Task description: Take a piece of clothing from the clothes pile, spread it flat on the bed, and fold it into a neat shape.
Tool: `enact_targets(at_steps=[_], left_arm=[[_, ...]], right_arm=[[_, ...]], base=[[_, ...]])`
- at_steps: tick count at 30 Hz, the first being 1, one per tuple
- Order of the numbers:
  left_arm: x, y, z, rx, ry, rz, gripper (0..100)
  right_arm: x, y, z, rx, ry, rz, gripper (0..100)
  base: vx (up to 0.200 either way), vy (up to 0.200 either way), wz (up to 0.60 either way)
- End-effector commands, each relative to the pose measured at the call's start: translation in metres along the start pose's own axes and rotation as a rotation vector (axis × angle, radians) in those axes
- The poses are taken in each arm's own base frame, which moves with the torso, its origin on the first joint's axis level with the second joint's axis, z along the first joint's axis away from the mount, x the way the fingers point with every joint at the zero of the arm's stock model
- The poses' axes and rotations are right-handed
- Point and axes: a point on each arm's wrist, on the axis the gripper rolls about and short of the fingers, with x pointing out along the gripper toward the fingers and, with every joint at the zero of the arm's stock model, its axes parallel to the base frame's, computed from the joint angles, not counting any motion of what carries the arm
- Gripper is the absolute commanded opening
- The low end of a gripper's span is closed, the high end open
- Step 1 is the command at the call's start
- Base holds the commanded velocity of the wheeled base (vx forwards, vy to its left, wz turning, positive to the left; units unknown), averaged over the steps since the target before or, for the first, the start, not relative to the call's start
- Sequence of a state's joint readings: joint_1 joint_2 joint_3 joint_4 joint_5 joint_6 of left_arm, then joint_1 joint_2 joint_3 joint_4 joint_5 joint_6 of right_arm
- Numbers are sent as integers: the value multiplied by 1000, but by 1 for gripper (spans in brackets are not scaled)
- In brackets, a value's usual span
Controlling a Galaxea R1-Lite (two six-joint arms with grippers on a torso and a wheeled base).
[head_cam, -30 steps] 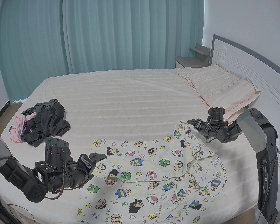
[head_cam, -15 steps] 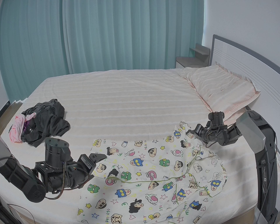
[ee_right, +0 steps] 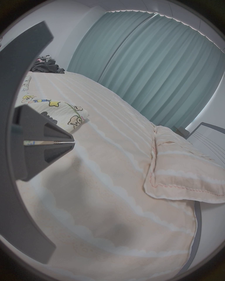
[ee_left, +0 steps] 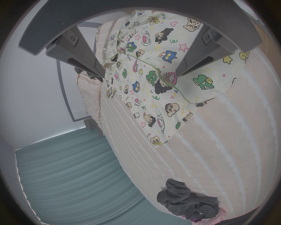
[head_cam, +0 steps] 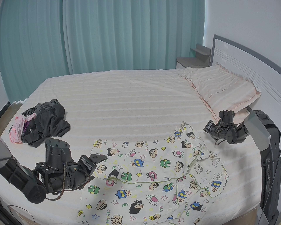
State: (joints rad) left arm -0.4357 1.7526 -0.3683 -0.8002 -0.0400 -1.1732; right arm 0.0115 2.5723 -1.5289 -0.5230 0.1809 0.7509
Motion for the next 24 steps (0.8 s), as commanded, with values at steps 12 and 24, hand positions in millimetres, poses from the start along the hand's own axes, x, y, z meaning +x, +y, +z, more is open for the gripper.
enact_targets(at_steps=[12, 24], left_arm=[[0, 0, 0, -1, 2, 1, 100], [0, 1, 0, -14, 3, 3, 100]], right_arm=[[5, 26, -17, -31, 44, 80, 100], [32, 36, -34, -12, 80, 115, 0]], base=[[0, 0, 0], [0, 0, 0]])
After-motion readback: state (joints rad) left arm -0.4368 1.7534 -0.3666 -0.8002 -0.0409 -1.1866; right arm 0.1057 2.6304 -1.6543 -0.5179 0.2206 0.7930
